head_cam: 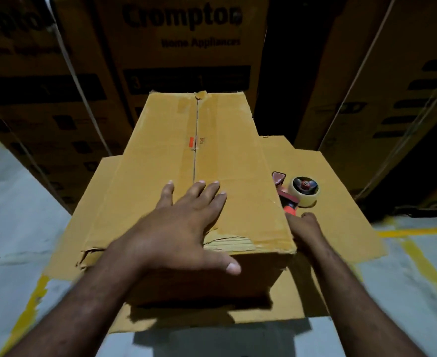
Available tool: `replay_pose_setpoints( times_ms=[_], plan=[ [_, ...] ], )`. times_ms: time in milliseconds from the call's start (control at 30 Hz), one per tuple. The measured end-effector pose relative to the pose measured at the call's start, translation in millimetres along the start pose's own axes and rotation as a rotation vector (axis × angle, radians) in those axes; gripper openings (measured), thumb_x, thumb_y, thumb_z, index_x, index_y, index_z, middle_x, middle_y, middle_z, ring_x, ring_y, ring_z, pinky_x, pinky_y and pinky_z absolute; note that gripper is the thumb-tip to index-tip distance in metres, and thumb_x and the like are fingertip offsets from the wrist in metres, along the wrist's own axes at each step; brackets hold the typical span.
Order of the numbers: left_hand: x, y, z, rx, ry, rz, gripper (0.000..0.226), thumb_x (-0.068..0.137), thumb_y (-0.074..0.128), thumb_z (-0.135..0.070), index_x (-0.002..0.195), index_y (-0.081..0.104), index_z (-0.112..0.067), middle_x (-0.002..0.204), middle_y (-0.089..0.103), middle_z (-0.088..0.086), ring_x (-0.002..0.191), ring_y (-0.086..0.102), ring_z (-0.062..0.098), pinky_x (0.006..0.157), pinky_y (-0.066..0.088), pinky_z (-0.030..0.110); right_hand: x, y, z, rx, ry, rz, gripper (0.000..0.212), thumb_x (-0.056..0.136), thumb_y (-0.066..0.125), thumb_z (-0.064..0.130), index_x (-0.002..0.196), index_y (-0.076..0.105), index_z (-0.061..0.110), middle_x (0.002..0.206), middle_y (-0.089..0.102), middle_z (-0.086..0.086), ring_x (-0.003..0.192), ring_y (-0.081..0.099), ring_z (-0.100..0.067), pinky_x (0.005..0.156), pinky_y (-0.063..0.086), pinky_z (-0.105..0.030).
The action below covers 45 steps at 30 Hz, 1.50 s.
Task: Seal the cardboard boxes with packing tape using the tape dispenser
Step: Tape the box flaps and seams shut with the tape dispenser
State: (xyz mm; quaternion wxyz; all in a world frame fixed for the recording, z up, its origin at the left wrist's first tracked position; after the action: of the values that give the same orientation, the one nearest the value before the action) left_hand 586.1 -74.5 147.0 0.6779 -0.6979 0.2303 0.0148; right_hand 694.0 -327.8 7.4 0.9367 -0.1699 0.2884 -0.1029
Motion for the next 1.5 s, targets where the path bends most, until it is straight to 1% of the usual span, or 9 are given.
replay_pose_setpoints(
  times_ms=[200,367,467,533,667,767,933,1233,1500],
  plan=[
    [2.9,-16.4,1.6,0.004,-0.114,-0.104,0.121,0.068,0.033,-0.1,0.161,-0.008,-0.034,0.166,-0.021,-0.015,0.154,-0.018,0.009,0.125,-0.005,0.058,31.7,25.0,2.4,0.103,-0.036,0.087,0.044,0.097,0.064,0.023,0.126,0.05,-0.007,0.104,0.062,-0.021,0.068,0.055,-0.019,0.031,0.035,-0.013],
    [21.5,-22.7,-25.7,-0.053,-0.169,-0.085,0.117,0.073,0.039,-0.096,0.161,-0.005,-0.033,0.169,-0.014,-0.01,0.156,-0.011,0.02,0.121,-0.007,0.067,38.3,13.4,20.8,0.247,-0.073,0.151,0.039,0.102,0.055,0.017,0.127,0.056,-0.013,0.125,0.056,-0.041,0.082,0.061,-0.042,0.05,0.039,-0.028],
    [23.0,-30.3,-25.7,-0.082,-0.135,0.069,0.118,0.073,0.046,-0.093,0.162,-0.004,-0.033,0.169,-0.016,-0.011,0.157,-0.011,0.022,0.122,-0.003,0.067,42.3,5.1,31.2,0.506,0.036,0.18,0.039,0.099,0.057,0.014,0.134,0.055,-0.004,0.09,0.069,-0.033,0.077,0.069,-0.042,0.042,0.045,-0.029],
    [21.9,-50.0,-14.5,-0.136,-0.091,0.144,0.107,0.076,0.05,-0.089,0.161,0.012,-0.036,0.17,0.005,-0.01,0.156,0.011,0.021,0.124,0.018,0.058,47.8,-8.7,46.8,0.699,0.062,0.162,0.038,0.1,0.054,0.013,0.137,0.051,0.007,0.079,0.07,-0.019,0.059,0.065,-0.024,0.04,0.051,-0.027],
    [42.1,-114.3,36.2,-0.521,-0.028,-0.01,0.074,0.079,0.06,-0.074,0.138,0.059,-0.031,0.137,0.064,-0.009,0.12,0.063,0.013,0.1,0.053,0.034,20.0,-36.8,110.9,0.862,-0.107,0.202,0.032,0.102,0.053,0.02,0.132,0.047,0.01,0.085,0.055,-0.015,0.065,0.052,-0.019,0.041,0.05,-0.025],
    [76.2,-150.7,76.7,-1.101,-0.001,-0.135,0.051,0.091,0.063,-0.053,0.119,0.068,-0.01,0.114,0.075,0.012,0.093,0.071,0.025,0.09,0.057,0.041,-33.4,-53.4,177.1,0.752,-0.404,0.168,0.03,0.092,0.067,0.025,0.116,0.056,0.011,0.086,0.054,-0.015,0.065,0.06,-0.02,0.047,0.055,-0.029],
    [120.7,-187.3,96.3,-1.801,0.083,-0.123,0.072,0.101,0.048,-0.057,0.138,0.051,0.005,0.126,0.066,0.028,0.106,0.072,0.037,0.089,0.061,0.046,-130.2,-41.0,250.1,0.382,-0.83,0.05,0.052,0.087,0.069,0.023,0.135,0.051,0.027,0.108,0.061,-0.002,0.075,0.072,-0.019,0.058,0.062,-0.039],
    [138.9,-178.8,128.2,-2.057,0.049,0.0,0.093,0.086,0.056,-0.076,0.146,0.046,-0.006,0.143,0.053,0.029,0.129,0.054,0.051,0.098,0.044,0.073,-160.0,38.5,264.2,-0.263,-1.101,-0.304,0.076,0.079,0.062,0.052,0.149,0.04,0.032,0.132,0.05,0.007,0.105,0.065,-0.023,0.074,0.062,-0.038],
    [149.3,-166.5,144.3,-2.241,-0.021,0.069,0.075,0.089,0.053,-0.075,0.127,0.065,-0.011,0.118,0.07,0.026,0.108,0.069,0.045,0.082,0.061,0.052,-166.2,60.7,277.2,-0.377,-1.299,-0.481,0.067,0.082,0.066,0.04,0.142,0.054,0.011,0.125,0.063,-0.01,0.104,0.051,-0.013,0.076,0.035,-0.006]
  ],
)
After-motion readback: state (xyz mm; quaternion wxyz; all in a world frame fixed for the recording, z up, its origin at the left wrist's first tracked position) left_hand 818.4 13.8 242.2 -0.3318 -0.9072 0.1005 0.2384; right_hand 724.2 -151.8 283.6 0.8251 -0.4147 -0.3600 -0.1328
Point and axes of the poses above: each hand's wrist, its own x-axis towards the middle knuckle, its own y-axis out of the palm, z = x × y, the point moved 7 cm from there along x, towards the middle knuckle
